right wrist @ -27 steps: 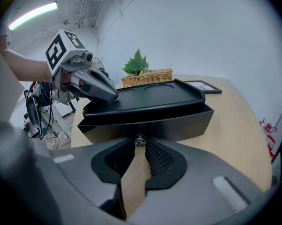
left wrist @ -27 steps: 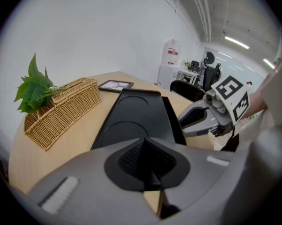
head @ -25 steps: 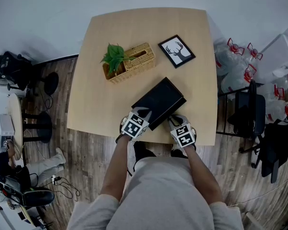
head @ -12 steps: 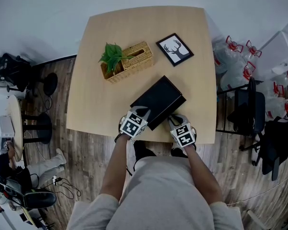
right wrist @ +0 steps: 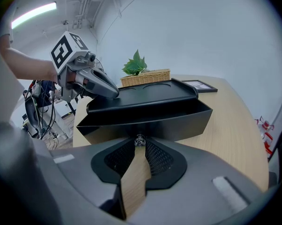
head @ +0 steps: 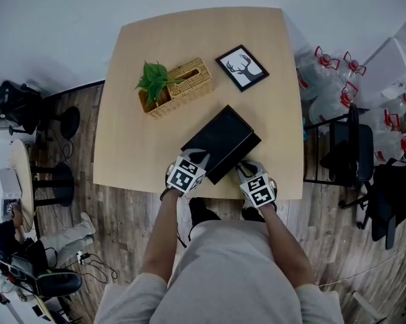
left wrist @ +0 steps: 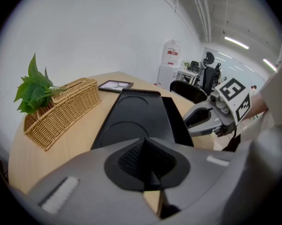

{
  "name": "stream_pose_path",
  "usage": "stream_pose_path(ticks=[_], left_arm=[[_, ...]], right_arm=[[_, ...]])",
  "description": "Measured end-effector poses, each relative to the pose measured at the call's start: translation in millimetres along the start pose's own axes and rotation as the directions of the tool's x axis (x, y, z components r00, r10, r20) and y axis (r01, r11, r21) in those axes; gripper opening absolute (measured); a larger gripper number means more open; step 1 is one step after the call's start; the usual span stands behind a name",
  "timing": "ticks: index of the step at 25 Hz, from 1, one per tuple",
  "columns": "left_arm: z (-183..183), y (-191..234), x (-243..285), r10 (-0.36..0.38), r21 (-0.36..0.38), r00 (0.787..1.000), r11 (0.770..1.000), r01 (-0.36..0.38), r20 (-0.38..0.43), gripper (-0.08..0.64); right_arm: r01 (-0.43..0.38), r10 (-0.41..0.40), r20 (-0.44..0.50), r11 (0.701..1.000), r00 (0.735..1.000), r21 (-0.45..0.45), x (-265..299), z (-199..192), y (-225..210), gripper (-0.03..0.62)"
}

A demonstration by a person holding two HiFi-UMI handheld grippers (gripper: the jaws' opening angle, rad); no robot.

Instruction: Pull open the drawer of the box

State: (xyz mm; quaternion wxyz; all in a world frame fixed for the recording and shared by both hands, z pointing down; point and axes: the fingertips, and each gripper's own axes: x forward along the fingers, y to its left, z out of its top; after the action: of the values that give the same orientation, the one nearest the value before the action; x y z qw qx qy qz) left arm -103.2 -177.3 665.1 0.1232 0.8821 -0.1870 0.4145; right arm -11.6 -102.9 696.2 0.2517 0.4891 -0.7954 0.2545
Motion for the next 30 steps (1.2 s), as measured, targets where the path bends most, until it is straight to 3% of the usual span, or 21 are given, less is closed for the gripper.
stream_pose_path(ticks=[30], left_arm=[[1, 0, -1, 0.001, -0.005, 1.0, 1.0, -0.001, 0.009, 0.054]], right_arm=[[0.016, -0.015, -0.007, 1.0, 1.0, 0.013, -18, -31, -1, 0.072]])
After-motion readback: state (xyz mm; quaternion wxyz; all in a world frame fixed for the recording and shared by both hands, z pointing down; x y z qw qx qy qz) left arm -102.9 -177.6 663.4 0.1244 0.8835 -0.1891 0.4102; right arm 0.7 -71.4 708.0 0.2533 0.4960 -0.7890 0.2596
